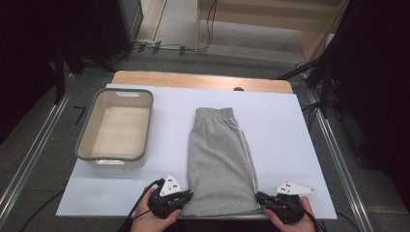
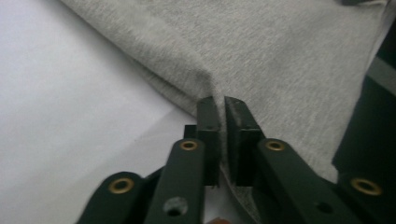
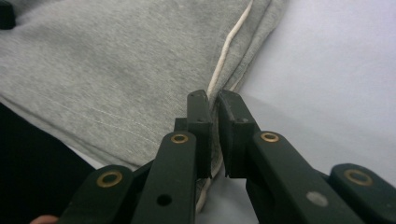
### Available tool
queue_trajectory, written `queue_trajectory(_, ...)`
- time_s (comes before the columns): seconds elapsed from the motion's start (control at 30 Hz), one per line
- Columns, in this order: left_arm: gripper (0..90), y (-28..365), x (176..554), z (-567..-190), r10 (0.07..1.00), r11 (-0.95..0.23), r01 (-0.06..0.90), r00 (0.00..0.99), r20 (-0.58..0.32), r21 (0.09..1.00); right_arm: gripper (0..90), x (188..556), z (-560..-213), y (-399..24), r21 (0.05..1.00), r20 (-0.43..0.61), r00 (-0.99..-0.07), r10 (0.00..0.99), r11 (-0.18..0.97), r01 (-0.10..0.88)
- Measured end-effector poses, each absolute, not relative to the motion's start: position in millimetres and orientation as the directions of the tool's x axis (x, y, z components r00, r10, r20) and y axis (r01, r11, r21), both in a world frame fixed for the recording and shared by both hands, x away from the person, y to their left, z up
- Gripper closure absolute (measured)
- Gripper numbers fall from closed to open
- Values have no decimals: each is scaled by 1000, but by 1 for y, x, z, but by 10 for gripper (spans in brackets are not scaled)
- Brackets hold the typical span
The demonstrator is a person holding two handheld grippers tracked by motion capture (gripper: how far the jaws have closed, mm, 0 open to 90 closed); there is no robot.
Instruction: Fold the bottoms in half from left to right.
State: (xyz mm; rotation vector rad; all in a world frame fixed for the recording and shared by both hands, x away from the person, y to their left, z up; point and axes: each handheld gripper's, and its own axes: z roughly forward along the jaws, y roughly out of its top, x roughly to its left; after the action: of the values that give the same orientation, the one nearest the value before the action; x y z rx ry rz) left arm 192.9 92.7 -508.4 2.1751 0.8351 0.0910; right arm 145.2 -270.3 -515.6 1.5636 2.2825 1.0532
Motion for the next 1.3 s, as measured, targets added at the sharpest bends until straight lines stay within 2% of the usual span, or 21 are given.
queue_trajectory(0.27,887,119,192,-495,590,-445,549,774,-229,708,824,130,-510,-266,665,272,-452,849,174,727)
queue_trajectory(0.4,885,126,187,-495,595,-446,551,771,-226,705,830,121,-510,-256,671,247,-476,844,206,713)
queue_trajectory(0.47,856,126,185,-496,596,-449,546,772,-218,708,826,119,-510,-254,680,213,-481,851,224,698)
queue_trajectory(0.53,729,125,184,-497,594,-439,538,774,-217,720,741,120,-510,-257,702,198,-491,848,227,675)
queue_trajectory(0.6,549,124,185,-496,590,-416,534,775,-228,736,582,122,-509,-262,727,201,-491,848,207,655)
queue_trajectory(0.7,332,121,186,-493,573,-394,513,786,-233,762,390,125,-504,-270,750,192,-484,854,190,634)
queue_trajectory(0.8,193,118,190,-487,555,-366,490,797,-237,791,242,127,-498,-276,774,151,-464,873,188,605)
queue_trajectory(0.9,129,117,195,-482,550,-346,469,803,-229,813,154,131,-494,-285,798,183,-453,873,138,587)
queue_trajectory(1.1,6,115,206,-478,516,-341,459,821,-244,821,122,139,-488,-301,834,180,-467,866,117,539)
queue_trajectory(1.3,0,110,218,-472,496,-329,442,833,-245,834,115,150,-489,-316,847,179,-451,875,96,523)
